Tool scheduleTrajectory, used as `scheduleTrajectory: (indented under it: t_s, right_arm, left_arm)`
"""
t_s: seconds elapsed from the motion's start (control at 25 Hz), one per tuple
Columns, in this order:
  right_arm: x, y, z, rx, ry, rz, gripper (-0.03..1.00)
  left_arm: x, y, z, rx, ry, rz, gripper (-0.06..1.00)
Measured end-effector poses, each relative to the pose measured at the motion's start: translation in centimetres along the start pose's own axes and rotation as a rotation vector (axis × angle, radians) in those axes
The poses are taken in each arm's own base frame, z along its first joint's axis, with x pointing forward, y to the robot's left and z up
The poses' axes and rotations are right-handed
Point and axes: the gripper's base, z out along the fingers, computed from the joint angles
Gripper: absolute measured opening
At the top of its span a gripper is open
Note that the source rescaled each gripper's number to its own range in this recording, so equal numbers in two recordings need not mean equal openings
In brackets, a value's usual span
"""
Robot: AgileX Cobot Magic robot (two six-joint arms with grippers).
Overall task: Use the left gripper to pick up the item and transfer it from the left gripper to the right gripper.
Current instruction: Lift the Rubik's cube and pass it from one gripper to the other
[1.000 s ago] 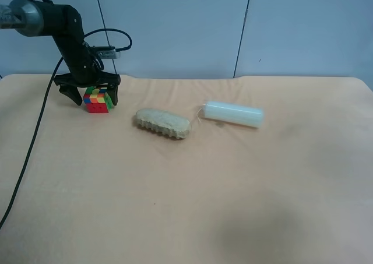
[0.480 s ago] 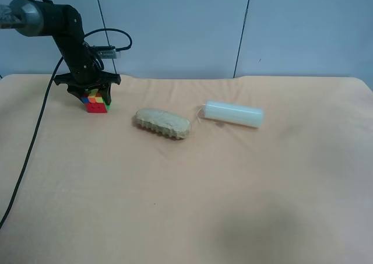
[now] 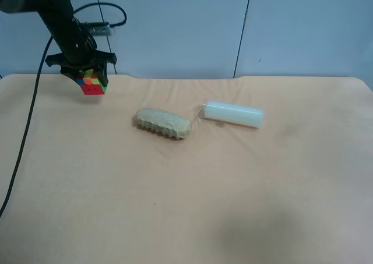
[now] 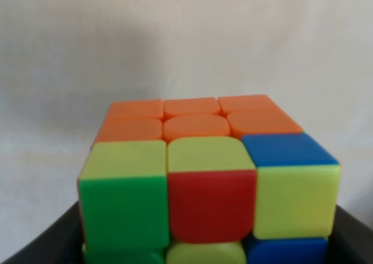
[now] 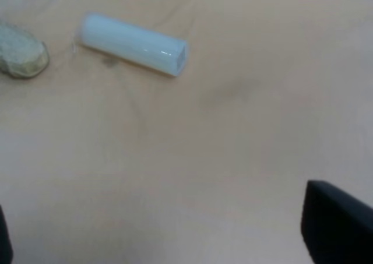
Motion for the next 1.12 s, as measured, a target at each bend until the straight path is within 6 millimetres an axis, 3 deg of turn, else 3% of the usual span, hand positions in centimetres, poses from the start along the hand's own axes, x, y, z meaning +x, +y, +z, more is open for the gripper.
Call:
scheduleTrajectory:
  t_s: [0.28, 0.48, 0.72, 1.12]
  right_arm:
    - [0.0, 0.0, 0.0, 0.000, 0.000, 0.000, 0.99]
    - [0.0, 0.0, 0.0, 0.000, 0.000, 0.000, 0.99]
    - [0.0, 0.0, 0.0, 0.000, 0.000, 0.000, 0.99]
    - [0.0, 0.0, 0.0, 0.000, 0.000, 0.000, 0.99]
  left_arm:
    - [0.3, -0.8, -6.7, 0.083, -0.046, 0.042, 0.01]
    - [1.7, -2.3, -9.4, 0.102, -0.051, 0.120, 0.01]
    - [4.9, -3.9, -11.8, 0.149, -0.096, 0.182, 0.01]
    - [12.2, -4.0, -14.5, 0.315, -0.155, 0.270, 0.01]
